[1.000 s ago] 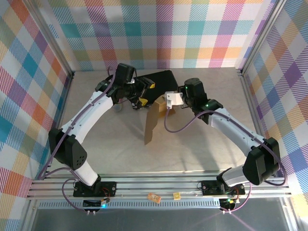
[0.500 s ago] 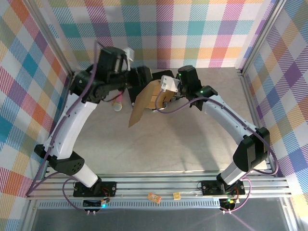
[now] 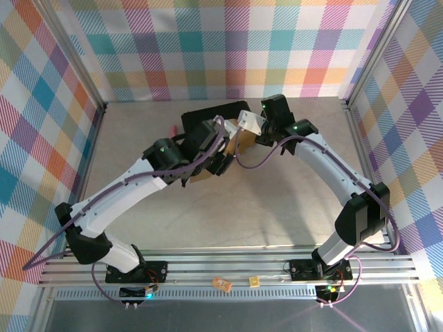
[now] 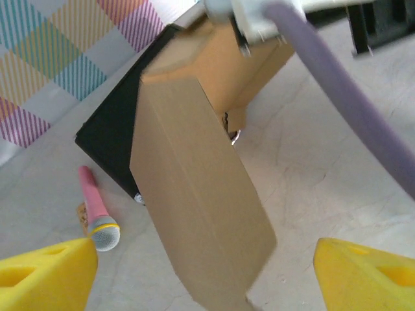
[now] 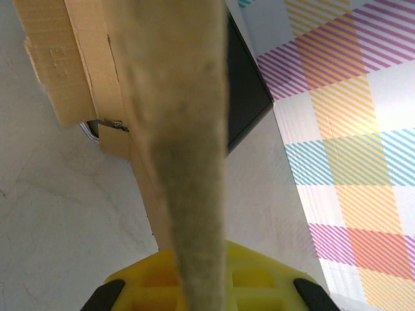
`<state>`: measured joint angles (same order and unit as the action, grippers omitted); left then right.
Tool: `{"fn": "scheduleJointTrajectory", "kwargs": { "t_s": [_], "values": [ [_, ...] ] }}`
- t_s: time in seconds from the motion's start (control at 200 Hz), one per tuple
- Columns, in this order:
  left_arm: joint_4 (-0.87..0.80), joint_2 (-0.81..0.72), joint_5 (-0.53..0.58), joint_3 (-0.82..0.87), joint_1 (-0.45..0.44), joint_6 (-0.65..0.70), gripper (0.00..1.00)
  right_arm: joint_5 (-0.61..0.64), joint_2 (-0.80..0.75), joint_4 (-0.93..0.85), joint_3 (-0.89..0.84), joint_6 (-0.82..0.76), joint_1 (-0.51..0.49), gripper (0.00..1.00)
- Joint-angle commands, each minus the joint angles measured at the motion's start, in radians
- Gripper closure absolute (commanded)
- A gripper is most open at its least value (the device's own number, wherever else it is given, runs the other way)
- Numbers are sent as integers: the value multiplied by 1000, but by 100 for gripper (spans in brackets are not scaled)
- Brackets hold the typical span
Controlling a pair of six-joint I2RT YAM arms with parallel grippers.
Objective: Fold the paper box
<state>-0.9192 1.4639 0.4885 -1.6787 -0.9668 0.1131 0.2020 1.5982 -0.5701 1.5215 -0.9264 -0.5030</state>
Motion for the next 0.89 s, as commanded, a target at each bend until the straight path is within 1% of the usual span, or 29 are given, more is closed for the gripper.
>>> {"fn": "scheduleJointTrajectory", "kwargs": {
  "t_s": [0.0,0.03,0.12,0.205,0.215,0.23,0.245,0.285,0.34,0.445,0.53,0.63,0.705,0.79,0.83,0.89],
  "values": [
    [128,-112,115,75,-14,73,11,-78,-15,-12,32,60,14,100],
    [147,-144,98,96,-9,75,11,-88,-18,-15,33,67,22,100],
    [175,-215,-17,139,-3,97,11,-109,-21,-23,36,87,36,100],
    [147,-211,-107,120,-5,110,9,-112,-19,-25,42,96,37,100],
    [142,-206,-111,115,-7,111,9,-113,-19,-25,42,97,37,100],
    [136,-197,-109,105,-11,112,4,-113,-17,-25,42,101,37,100],
    [131,-187,-105,97,-16,117,1,-112,-16,-25,45,104,37,100],
    [117,-156,-91,74,-33,141,0,-107,-11,-28,50,110,36,100],
    [105,-110,-36,49,-55,175,0,-107,-8,-30,58,121,37,100],
    [111,-25,58,14,-68,231,0,-114,-5,-36,69,134,37,100],
    [130,49,177,-13,-72,263,0,-113,-7,-37,70,152,37,100],
    [216,112,360,-16,-70,294,0,-123,-13,-46,68,172,37,100],
    [284,156,464,-27,-70,329,0,-130,-20,-49,67,185,37,100],
    [348,203,555,-51,-70,369,0,-134,-27,-58,67,192,37,100],
    [385,220,570,-53,-69,403,0,-136,-30,-61,66,194,38,100],
    [439,245,633,-53,-62,440,0,-141,-37,-59,61,196,37,100]
  ]
}}
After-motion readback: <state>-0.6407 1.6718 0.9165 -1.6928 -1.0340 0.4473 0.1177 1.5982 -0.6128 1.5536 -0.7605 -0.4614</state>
